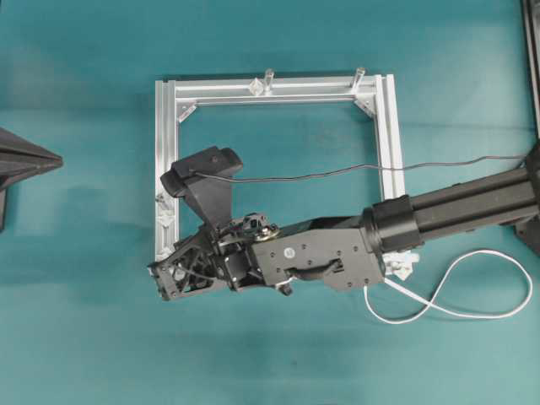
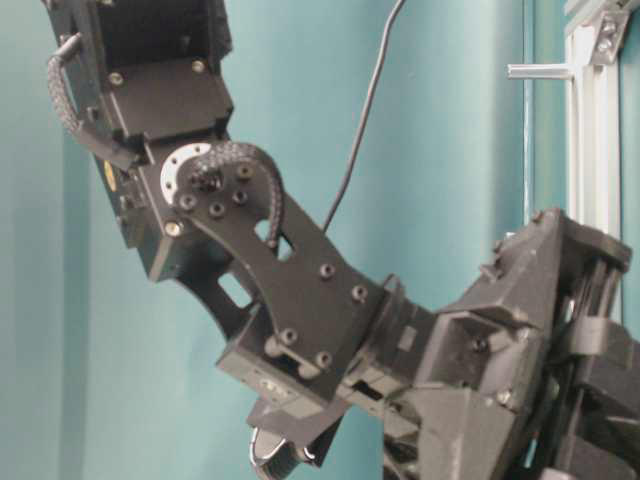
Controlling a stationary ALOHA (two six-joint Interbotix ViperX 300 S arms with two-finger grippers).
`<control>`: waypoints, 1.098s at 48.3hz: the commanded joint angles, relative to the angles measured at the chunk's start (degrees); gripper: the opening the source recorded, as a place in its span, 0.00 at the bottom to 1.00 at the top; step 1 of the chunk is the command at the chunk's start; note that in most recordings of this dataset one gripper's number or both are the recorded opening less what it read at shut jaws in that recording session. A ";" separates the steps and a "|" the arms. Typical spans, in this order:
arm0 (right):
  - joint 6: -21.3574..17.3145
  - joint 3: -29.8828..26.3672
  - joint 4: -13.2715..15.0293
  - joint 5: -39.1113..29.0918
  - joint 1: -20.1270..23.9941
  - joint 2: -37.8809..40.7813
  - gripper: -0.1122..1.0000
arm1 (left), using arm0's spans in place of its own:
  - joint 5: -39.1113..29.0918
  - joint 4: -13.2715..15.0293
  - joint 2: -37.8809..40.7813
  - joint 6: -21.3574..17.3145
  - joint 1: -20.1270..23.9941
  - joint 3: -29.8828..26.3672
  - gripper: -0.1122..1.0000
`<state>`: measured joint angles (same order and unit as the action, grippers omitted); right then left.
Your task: Move the cable alternately left and right between 8 closely spaced pins so it hooks onto each one.
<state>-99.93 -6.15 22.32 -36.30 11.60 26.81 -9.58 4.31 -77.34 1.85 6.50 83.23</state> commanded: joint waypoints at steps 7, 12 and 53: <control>0.26 -1.49 0.00 0.09 0.44 -1.41 0.22 | 0.44 -0.09 0.53 0.44 -0.18 -0.62 0.10; 0.26 -1.49 0.00 0.35 0.44 -1.41 0.22 | 0.44 -0.09 0.53 0.44 -0.18 -0.62 0.10; -1.76 -3.52 -0.18 -0.26 5.19 -1.32 0.22 | 0.44 -0.09 0.53 0.44 -0.18 -0.62 0.10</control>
<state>-101.25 -8.09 22.24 -36.74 15.91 26.81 -9.58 4.31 -77.34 1.85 6.50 83.23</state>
